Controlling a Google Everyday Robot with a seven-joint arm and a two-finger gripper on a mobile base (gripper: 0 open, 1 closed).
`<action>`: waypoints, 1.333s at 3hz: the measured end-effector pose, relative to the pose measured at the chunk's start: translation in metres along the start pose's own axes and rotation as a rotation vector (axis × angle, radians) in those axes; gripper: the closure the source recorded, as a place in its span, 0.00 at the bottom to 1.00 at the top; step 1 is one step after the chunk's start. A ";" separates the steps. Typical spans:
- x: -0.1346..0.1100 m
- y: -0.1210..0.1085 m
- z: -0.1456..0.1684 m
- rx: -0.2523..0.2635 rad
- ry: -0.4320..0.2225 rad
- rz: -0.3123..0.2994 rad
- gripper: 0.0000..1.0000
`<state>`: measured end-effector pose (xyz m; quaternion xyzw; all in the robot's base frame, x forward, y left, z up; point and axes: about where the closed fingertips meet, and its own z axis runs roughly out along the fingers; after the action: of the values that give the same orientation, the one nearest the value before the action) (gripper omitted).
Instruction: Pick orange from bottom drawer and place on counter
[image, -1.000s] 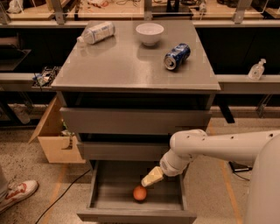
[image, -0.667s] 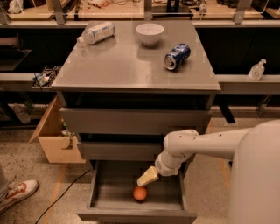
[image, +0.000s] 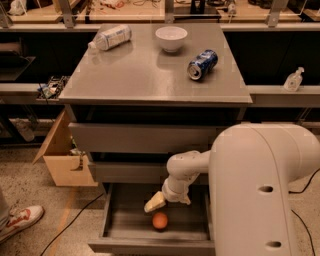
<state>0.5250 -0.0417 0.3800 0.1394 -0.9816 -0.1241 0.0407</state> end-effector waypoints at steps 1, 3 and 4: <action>-0.016 0.005 0.039 -0.019 0.009 0.071 0.00; -0.037 0.015 0.108 -0.033 0.023 0.197 0.00; -0.043 0.008 0.138 -0.040 0.006 0.259 0.00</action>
Offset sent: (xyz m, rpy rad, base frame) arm 0.0252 0.0595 -0.1083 0.0217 0.0866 -0.2045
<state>0.5482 0.0099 0.2463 0.0113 -0.9886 -0.1369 0.0621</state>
